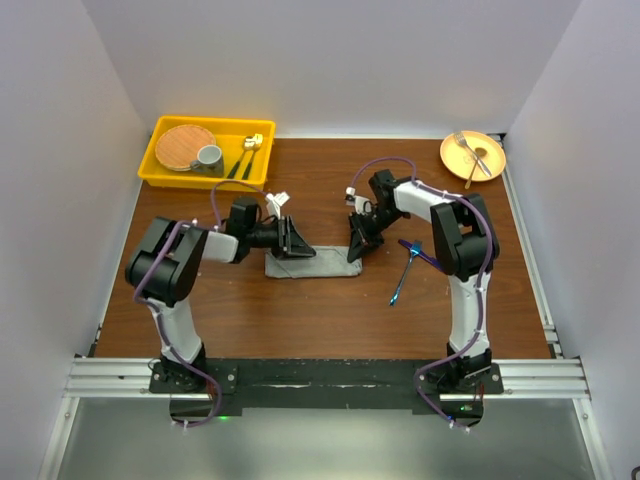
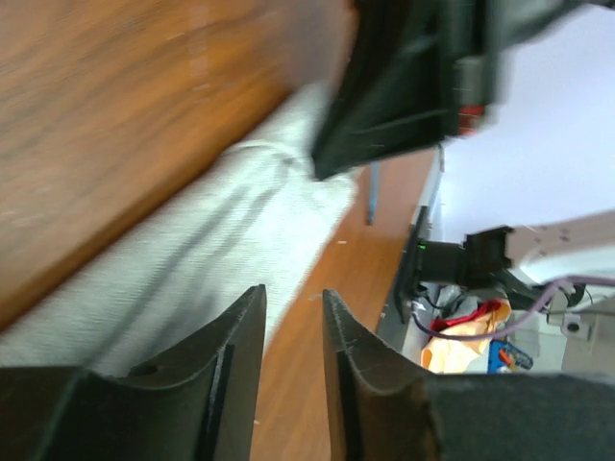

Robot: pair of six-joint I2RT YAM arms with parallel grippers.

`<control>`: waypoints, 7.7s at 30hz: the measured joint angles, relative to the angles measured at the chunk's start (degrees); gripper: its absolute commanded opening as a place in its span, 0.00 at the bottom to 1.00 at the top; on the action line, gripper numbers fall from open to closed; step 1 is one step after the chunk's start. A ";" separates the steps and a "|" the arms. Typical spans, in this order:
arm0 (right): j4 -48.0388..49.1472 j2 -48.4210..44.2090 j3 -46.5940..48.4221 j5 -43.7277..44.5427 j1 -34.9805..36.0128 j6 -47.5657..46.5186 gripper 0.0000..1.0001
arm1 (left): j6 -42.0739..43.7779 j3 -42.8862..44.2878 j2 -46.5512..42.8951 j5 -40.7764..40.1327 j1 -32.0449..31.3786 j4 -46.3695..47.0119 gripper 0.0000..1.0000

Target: Fold the napkin into a case and place the utensils inside

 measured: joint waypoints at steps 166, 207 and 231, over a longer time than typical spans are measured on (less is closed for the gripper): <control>14.62 -17.00 0.74 19.69 15.06 -35.50 0.00 | 72.57 15.63 -20.28 -5.31 16.04 -45.20 0.57; 29.75 -27.74 -22.86 43.52 48.76 -39.12 0.50 | 76.24 3.74 -31.74 -3.41 23.71 -56.37 0.42; 11.69 -23.15 -21.73 22.10 29.44 -38.88 0.27 | 84.61 3.87 -21.99 -7.48 13.09 -65.81 0.17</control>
